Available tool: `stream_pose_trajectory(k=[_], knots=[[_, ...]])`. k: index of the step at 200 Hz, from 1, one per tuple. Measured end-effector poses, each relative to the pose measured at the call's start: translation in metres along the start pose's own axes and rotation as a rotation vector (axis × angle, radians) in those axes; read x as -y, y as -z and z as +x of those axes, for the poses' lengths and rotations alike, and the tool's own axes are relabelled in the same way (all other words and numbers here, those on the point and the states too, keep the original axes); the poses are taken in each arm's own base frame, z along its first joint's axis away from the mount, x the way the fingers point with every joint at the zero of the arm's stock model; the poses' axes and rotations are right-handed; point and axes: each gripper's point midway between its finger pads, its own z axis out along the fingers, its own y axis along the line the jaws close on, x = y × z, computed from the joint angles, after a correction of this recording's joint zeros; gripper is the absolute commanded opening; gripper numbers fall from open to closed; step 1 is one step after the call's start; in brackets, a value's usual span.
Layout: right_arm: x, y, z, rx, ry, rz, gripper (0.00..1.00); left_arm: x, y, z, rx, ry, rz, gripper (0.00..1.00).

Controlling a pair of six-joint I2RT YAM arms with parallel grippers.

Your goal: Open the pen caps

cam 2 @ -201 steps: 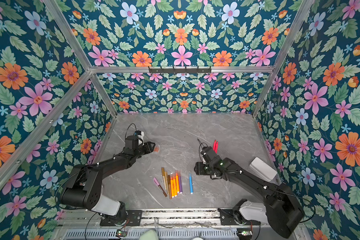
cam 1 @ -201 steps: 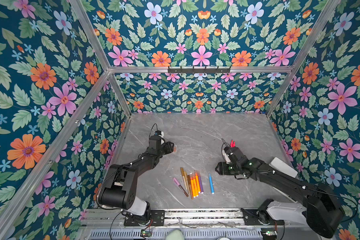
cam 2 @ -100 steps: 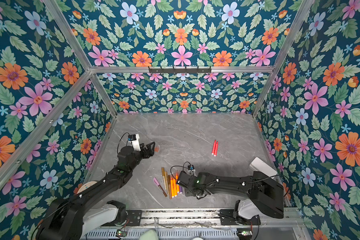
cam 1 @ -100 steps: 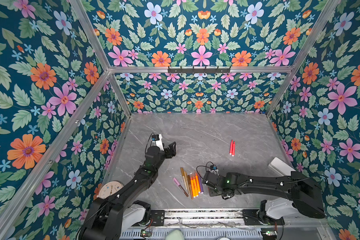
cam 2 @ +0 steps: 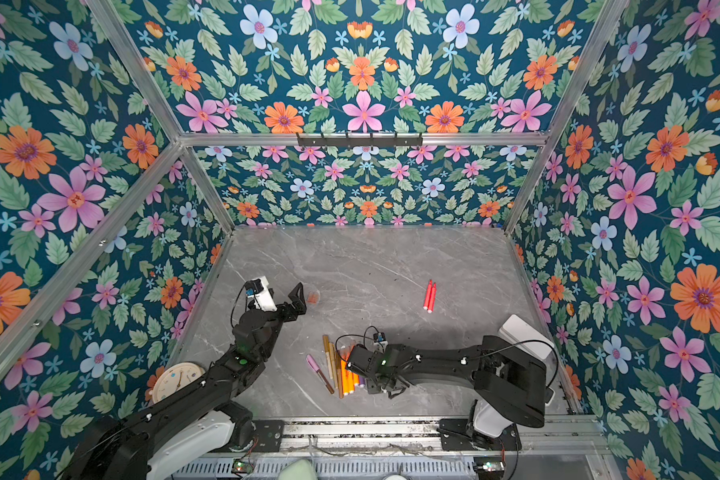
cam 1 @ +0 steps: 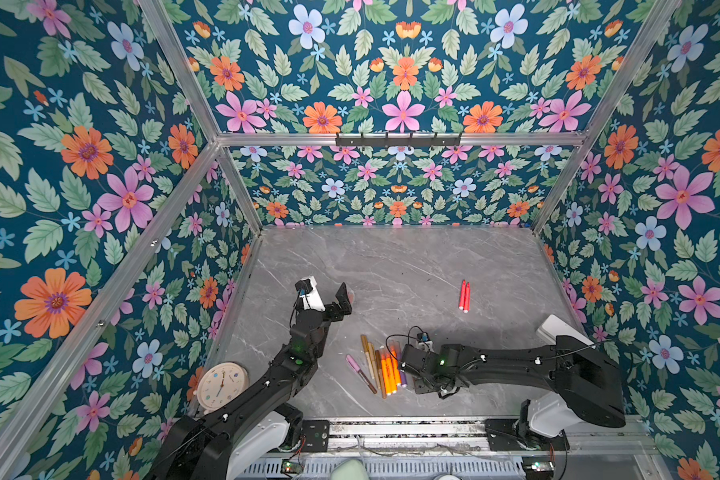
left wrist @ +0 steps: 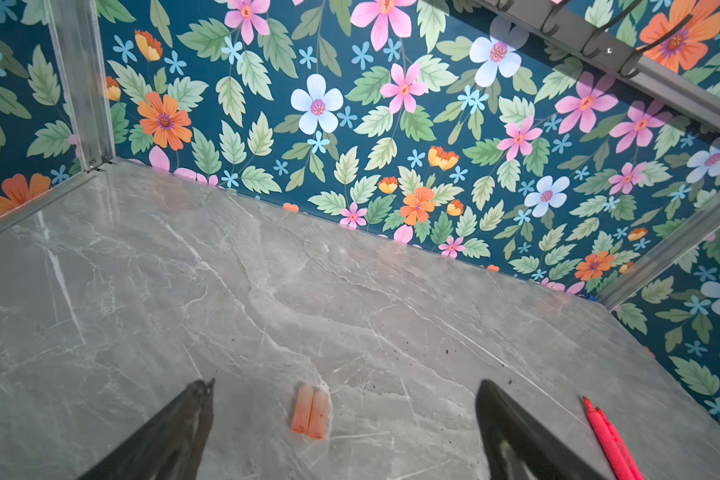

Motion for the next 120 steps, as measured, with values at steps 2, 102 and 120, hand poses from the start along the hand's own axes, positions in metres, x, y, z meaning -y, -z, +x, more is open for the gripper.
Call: stream_pose_trajectory(k=[2,102,120], knots=[[0.0,0.0,0.0,-0.001,0.001,0.001,0.43,0.0,0.0,0.0,0.0,0.002,-0.002,1.0],[0.008,-0.008,-0.009,-0.024,-0.058,-0.014,0.0,-0.009,-0.011,0.003,-0.033,-0.018,-0.086,1.0],[0.017,-0.002,-0.013,-0.009,-0.083,-0.019,0.0,0.0,-0.015,0.007,-0.065,-0.025,-0.05,1.0]])
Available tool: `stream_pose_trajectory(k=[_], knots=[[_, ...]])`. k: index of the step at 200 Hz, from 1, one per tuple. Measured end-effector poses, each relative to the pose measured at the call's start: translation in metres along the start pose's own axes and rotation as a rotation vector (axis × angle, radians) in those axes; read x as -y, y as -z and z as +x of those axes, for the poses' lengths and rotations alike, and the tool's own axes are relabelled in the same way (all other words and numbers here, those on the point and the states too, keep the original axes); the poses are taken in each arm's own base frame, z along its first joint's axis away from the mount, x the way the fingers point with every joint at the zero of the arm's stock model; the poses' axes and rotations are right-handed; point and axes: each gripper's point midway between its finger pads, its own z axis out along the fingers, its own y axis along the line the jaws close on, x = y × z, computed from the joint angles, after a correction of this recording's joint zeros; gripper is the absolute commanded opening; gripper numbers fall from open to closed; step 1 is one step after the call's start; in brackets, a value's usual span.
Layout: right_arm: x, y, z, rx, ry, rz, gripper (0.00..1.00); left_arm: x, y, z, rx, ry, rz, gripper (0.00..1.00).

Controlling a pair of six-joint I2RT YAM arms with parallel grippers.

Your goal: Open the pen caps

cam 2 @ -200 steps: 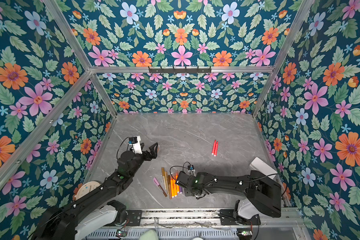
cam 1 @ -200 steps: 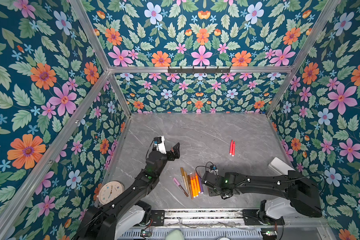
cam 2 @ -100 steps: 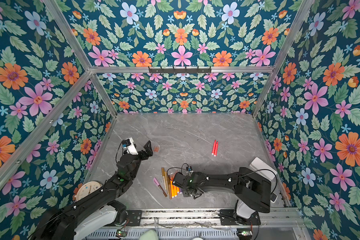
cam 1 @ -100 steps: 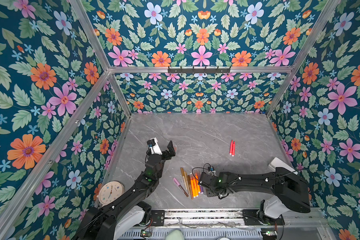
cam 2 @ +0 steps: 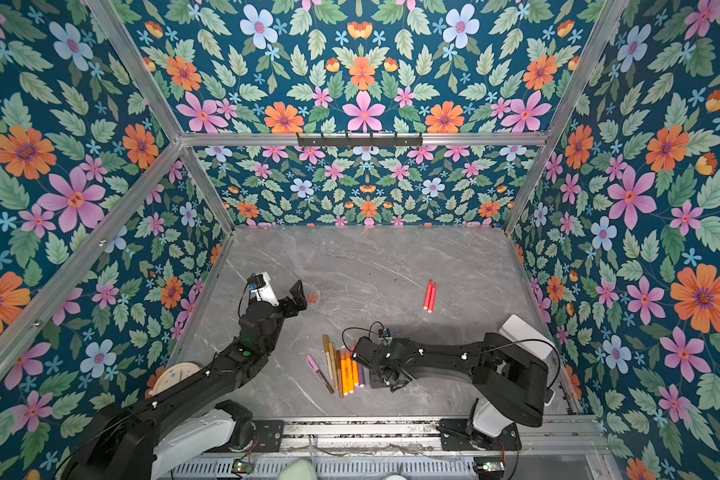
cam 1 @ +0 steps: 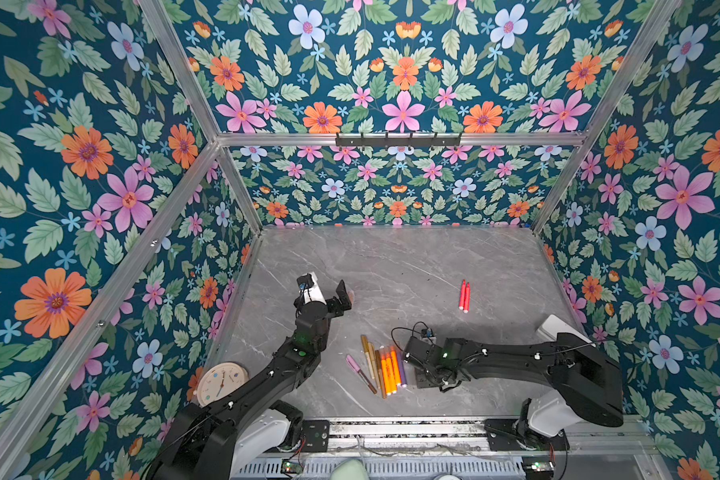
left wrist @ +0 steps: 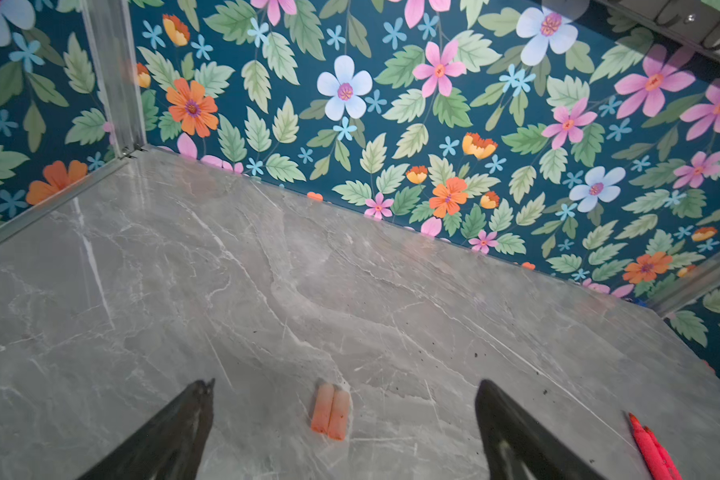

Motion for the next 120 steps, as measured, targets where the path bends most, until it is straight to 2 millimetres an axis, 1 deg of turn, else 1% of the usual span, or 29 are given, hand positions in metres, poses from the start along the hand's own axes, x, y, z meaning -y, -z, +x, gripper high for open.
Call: stream_pose_trajectory(k=[19,46,66,76,95,120], knots=[[0.009,0.018,-0.013,0.047,-0.019,-0.031,0.0,0.016,-0.007,0.005,-0.04,-0.01,0.056,1.0],[0.026,0.046,-0.037,0.144,-0.048,-0.111,0.0,0.039,-0.012,0.029,-0.127,-0.011,0.167,1.0],[0.043,0.061,-0.052,0.202,-0.082,-0.182,0.0,0.064,-0.012,0.04,-0.176,0.031,0.3,1.0],[0.047,0.067,-0.056,0.222,-0.085,-0.222,0.0,0.077,-0.01,0.045,-0.199,0.063,0.376,0.97],[0.042,0.078,-0.059,0.232,-0.038,-0.297,0.0,0.101,-0.005,0.055,-0.248,0.133,0.518,0.92],[0.02,0.085,-0.062,0.207,0.047,-0.38,0.0,0.13,-0.002,0.065,-0.321,0.216,0.67,0.89]])
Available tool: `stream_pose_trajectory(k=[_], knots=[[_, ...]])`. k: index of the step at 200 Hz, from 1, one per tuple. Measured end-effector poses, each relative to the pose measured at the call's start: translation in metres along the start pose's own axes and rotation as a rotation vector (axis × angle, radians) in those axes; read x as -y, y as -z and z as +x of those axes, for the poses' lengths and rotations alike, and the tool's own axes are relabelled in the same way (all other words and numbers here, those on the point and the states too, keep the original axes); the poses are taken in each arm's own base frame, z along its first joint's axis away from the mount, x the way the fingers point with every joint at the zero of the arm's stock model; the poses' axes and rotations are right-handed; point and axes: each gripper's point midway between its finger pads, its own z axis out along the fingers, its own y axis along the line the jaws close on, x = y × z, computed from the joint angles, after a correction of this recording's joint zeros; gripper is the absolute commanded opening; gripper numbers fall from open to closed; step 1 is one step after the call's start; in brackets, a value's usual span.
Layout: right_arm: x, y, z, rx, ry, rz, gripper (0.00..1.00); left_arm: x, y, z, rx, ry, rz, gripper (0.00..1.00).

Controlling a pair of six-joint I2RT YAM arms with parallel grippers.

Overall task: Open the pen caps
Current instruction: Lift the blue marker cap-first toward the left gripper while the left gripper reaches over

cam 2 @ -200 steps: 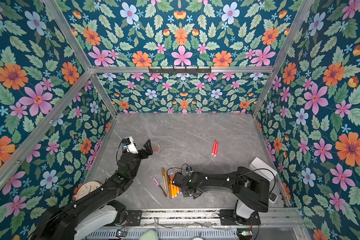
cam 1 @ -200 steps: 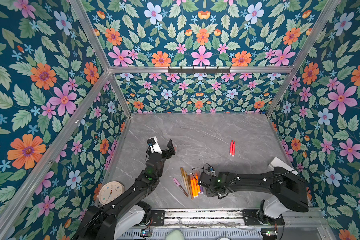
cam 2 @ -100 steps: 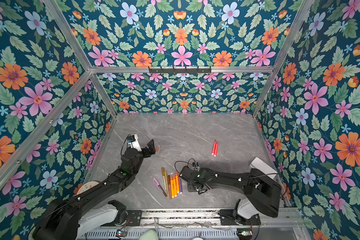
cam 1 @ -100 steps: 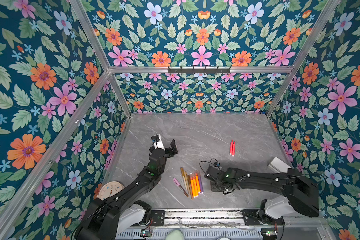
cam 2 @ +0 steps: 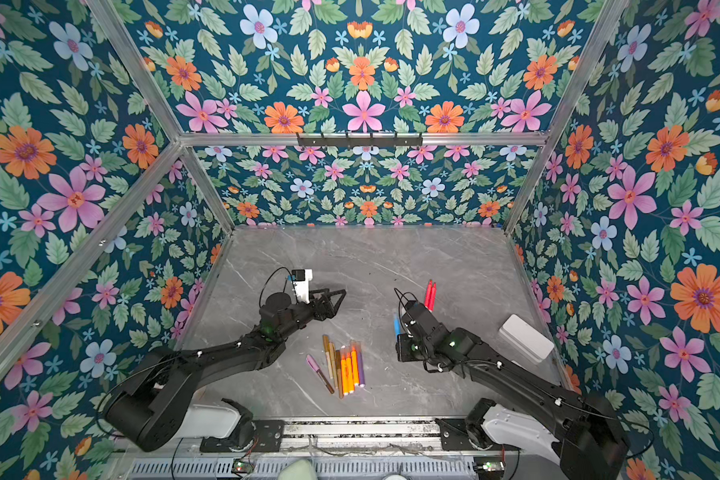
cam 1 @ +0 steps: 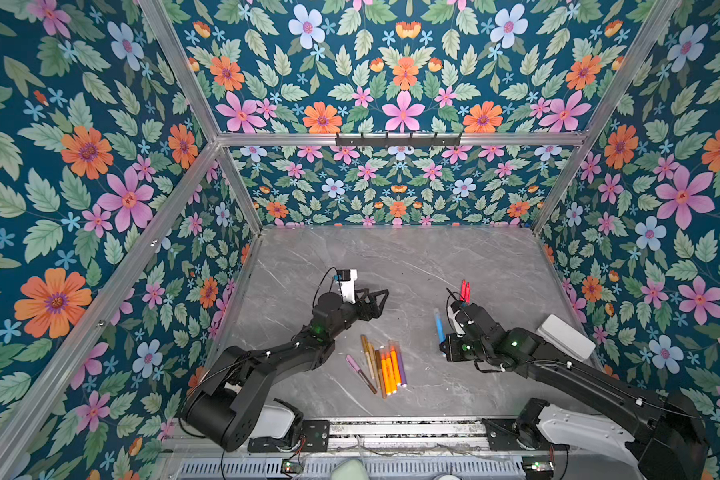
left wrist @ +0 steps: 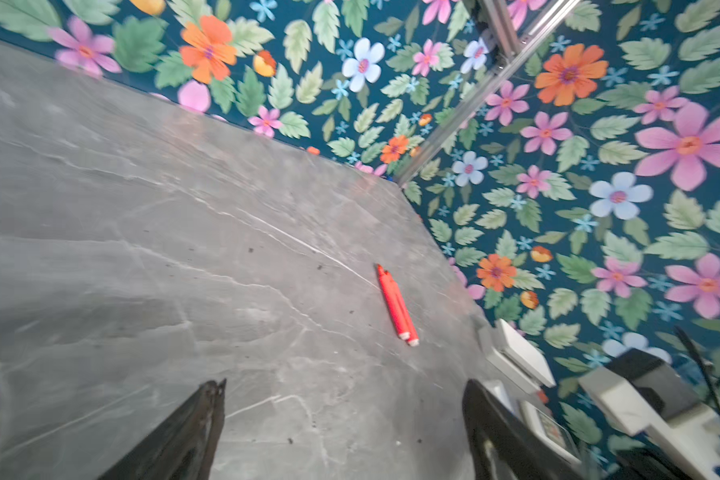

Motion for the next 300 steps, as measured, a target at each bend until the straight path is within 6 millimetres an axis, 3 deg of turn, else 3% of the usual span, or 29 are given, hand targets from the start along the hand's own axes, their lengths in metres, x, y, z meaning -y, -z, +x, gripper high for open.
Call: stream_pose_trajectory(k=[61,110,171,248,300], knots=[[-0.035,-0.01,-0.016,-0.026,0.065,-0.128,0.0,0.028,-0.027,0.024,-0.122,0.178,0.269,0.74],[-0.05,-0.012,-0.033,-0.005,0.093,-0.155,0.0,0.04,-0.032,0.031,-0.168,0.244,0.375,0.7],[-0.056,-0.018,-0.04,-0.015,0.11,-0.157,0.0,0.053,-0.032,0.031,-0.194,0.261,0.435,0.67],[-0.06,-0.019,-0.051,0.003,0.132,-0.146,0.0,0.064,-0.031,0.032,-0.22,0.294,0.498,0.4],[-0.059,-0.023,-0.051,-0.001,0.148,-0.143,0.0,0.064,-0.031,0.032,-0.22,0.302,0.5,0.29]])
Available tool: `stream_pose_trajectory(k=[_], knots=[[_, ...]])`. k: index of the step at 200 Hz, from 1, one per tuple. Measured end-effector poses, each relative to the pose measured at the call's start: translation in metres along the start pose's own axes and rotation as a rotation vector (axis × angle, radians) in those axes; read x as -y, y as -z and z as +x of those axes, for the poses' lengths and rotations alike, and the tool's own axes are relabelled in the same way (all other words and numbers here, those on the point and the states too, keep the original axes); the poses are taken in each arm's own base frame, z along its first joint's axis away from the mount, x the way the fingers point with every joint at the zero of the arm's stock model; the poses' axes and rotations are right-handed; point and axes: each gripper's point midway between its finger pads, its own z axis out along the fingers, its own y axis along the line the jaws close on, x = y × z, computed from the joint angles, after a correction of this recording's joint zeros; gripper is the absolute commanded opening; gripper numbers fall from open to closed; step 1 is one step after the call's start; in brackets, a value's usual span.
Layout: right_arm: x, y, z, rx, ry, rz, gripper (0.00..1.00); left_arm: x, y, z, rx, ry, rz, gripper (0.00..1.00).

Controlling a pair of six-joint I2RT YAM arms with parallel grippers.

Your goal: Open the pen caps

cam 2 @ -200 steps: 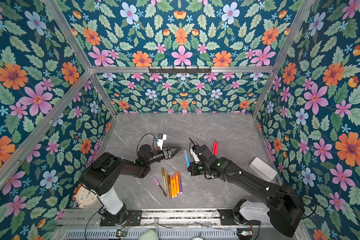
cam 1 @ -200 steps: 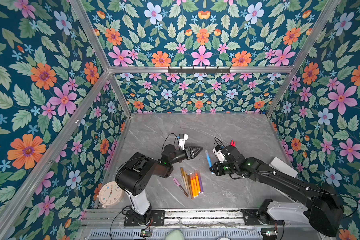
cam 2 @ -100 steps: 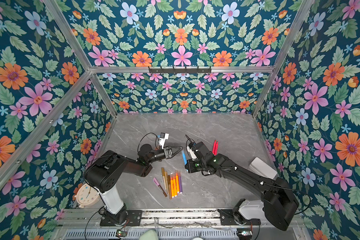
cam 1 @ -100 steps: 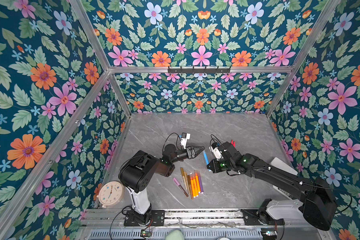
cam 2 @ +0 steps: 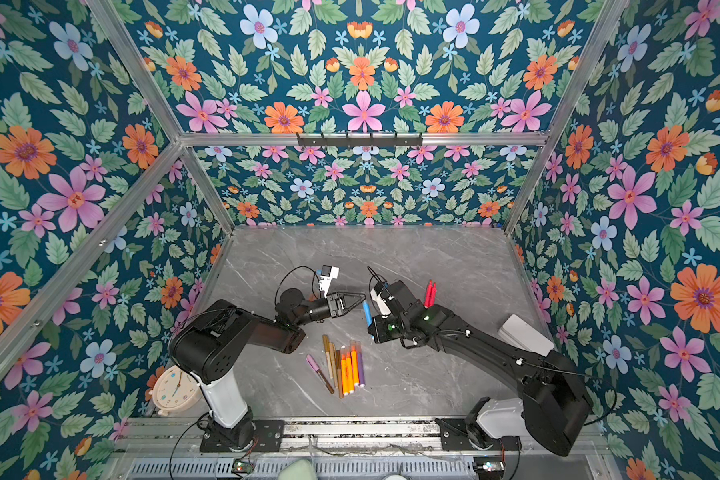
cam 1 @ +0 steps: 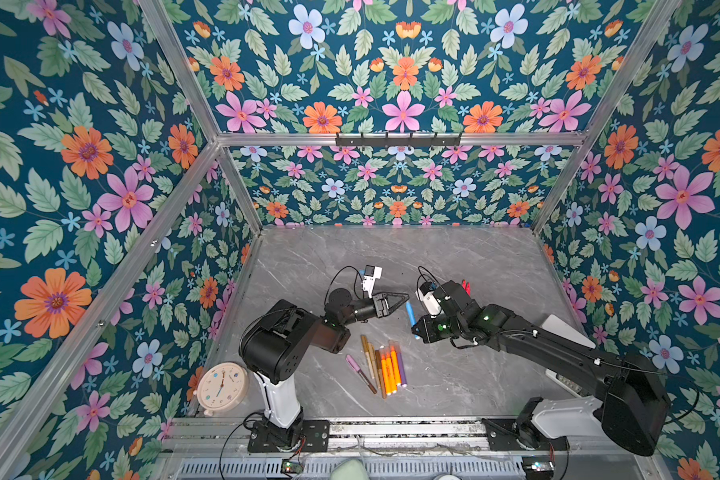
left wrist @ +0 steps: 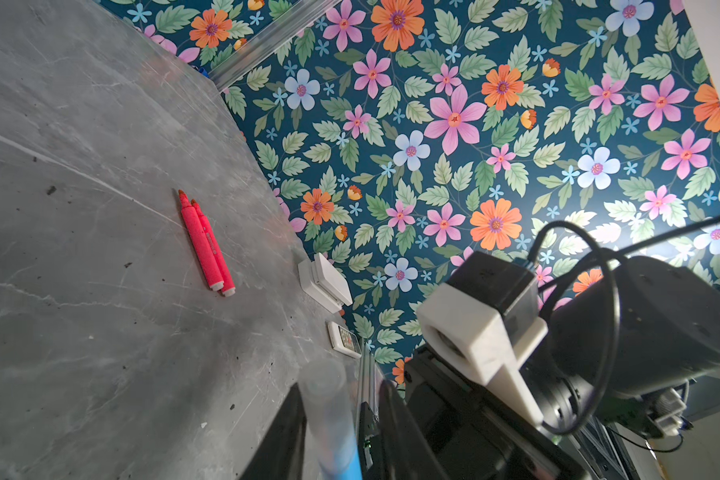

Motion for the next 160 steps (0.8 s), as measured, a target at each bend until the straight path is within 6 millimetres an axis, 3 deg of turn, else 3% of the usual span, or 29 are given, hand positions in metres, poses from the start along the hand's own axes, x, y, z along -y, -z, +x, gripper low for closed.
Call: stream_pose_trajectory(k=[37,57,87,134,160], knots=[[-0.0014,-0.002,0.0005,-0.004,0.0,-0.01,0.0,0.0,0.0,0.0001,0.0,0.0,0.0,0.24],[-0.0028,-0.0018,0.0005,-0.005,0.001,-0.018,0.0,0.0005,-0.0001,0.0003,-0.002,0.0,0.002,0.32],[-0.0039,-0.0003,-0.0001,0.0,0.002,-0.024,0.0,0.0039,-0.0008,0.0001,-0.007,-0.007,0.019,0.35],[-0.005,0.0003,-0.0013,0.003,0.004,-0.026,0.0,0.0051,-0.0011,0.0005,-0.01,0.002,0.027,0.29],[-0.0057,0.0004,-0.0018,0.003,0.005,-0.028,0.0,0.0053,-0.0019,0.0009,-0.012,0.003,0.029,0.19]])
